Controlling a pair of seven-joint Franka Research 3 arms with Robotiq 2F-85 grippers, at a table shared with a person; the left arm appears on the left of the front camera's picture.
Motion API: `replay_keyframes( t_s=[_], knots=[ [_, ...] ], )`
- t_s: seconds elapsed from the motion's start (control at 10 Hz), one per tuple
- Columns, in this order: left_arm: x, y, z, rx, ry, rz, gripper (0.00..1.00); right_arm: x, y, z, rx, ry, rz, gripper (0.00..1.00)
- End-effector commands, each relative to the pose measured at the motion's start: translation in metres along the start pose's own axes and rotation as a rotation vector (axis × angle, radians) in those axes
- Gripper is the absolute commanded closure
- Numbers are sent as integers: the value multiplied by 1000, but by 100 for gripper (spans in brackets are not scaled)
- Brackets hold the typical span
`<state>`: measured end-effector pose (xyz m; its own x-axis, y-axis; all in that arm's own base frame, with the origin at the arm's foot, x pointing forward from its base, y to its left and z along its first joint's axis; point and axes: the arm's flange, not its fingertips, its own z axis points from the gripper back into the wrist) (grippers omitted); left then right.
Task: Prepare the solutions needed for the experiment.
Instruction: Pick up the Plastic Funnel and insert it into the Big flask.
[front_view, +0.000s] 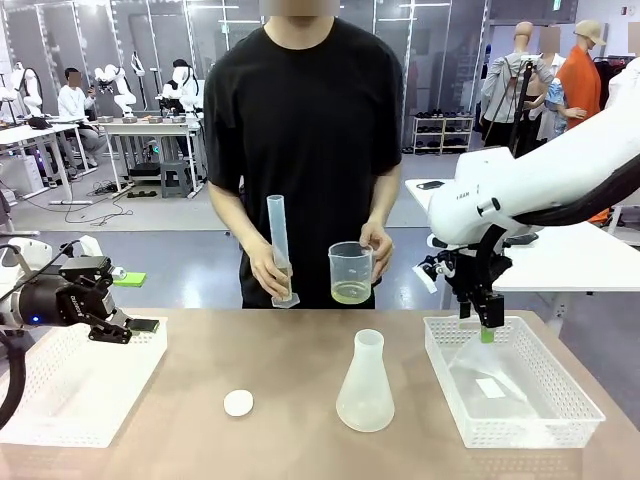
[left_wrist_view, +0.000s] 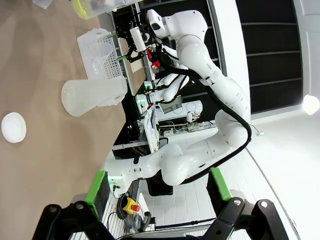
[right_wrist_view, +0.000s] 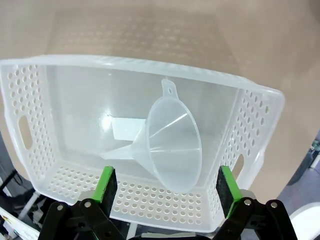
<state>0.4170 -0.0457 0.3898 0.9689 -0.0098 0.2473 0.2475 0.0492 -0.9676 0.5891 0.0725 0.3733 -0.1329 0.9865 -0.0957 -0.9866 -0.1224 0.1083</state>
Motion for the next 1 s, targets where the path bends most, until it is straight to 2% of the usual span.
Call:
replay_keyframes(
  t_s=[0.0, 0.3, 0.5, 0.6, 0.7, 0.9],
  knots=[
    [1, -2, -2, -12, -12, -1, 0, -8, -12, -3, 47, 32, 55, 0],
    [1, -2, -2, -12, -12, -1, 0, -10, -21, -15, 115, 0, 106, 0],
    [1, -2, -2, -12, -12, -1, 0, -9, -23, -16, 127, 6, 150, 7],
    [1, -2, -2, -12, -12, -1, 0, -7, -23, -15, 117, 26, 231, 12],
    [1, -2, -2, -12, -12, -1, 0, -6, -24, -14, 134, 33, 255, 16],
    [1, -2, -2, -12, -12, -1, 0, -3, -31, -15, 195, 19, 282, 34]
  ],
)
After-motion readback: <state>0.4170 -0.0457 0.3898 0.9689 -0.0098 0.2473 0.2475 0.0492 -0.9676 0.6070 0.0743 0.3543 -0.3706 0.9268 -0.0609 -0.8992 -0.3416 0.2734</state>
